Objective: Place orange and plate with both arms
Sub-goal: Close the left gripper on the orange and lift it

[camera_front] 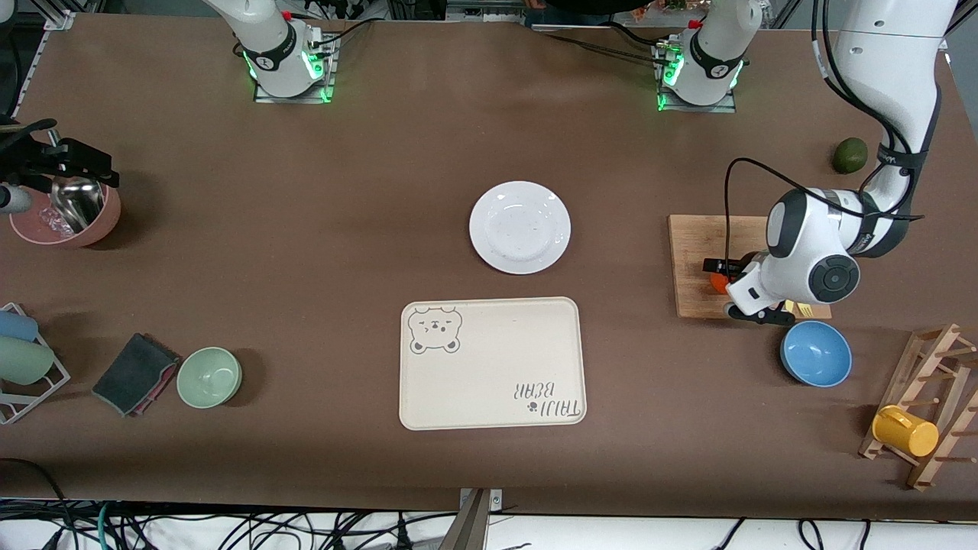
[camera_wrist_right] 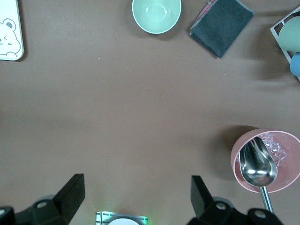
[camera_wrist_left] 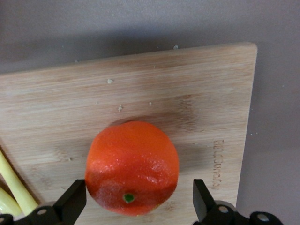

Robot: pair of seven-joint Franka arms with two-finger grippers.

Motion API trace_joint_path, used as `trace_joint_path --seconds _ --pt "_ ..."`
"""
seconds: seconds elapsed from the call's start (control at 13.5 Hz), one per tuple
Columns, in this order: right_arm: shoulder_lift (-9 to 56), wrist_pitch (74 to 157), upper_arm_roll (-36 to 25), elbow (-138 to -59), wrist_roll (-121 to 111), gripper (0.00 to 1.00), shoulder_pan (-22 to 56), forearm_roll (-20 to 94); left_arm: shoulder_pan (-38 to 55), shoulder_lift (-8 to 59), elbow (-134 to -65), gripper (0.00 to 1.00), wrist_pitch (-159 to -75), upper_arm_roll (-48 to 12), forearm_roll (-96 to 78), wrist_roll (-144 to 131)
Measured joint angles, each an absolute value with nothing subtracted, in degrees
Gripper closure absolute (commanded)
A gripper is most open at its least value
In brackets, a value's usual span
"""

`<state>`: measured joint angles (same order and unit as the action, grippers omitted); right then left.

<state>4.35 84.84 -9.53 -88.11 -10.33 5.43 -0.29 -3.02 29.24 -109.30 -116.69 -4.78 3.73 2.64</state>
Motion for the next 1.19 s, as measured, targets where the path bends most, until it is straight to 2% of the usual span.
trace_joint_path --seconds 0.45,0.52,0.67,0.74,0.89,1.04,1.19 --pt "4.37 84.84 -9.54 -88.11 -10.33 0.00 5.40 -0.28 -3.09 30.73 -109.25 0.01 -118.45 -4.71 3.73 2.61" --pt "4.37 84.84 -9.55 -88.11 -10.33 0.00 5.36 -0.28 -3.16 31.14 -109.25 0.05 -118.82 -4.69 3.73 2.61" --pt "4.38 84.84 -9.57 -88.11 -10.33 0.00 5.34 -0.28 -3.29 31.78 -109.25 0.23 -119.11 -4.68 3.73 2.61" --pt "4.38 84.84 -9.57 -88.11 -10.33 0.00 5.33 -0.28 -3.32 32.02 -109.25 0.40 -119.18 -4.68 3.73 2.60" --pt "4.40 84.84 -9.57 -88.11 -10.33 0.00 5.32 -0.28 -3.37 32.23 -109.19 0.62 -119.24 -4.67 3.73 2.54" --pt "4.41 84.84 -9.57 -88.11 -10.33 0.00 5.32 -0.27 -3.37 32.23 -109.10 0.75 -119.24 -4.70 3.73 2.28" --pt "4.43 84.84 -9.58 -88.11 -10.33 0.00 5.30 -0.27 -3.34 32.24 -108.88 0.77 -119.24 -4.86 3.73 0.98"
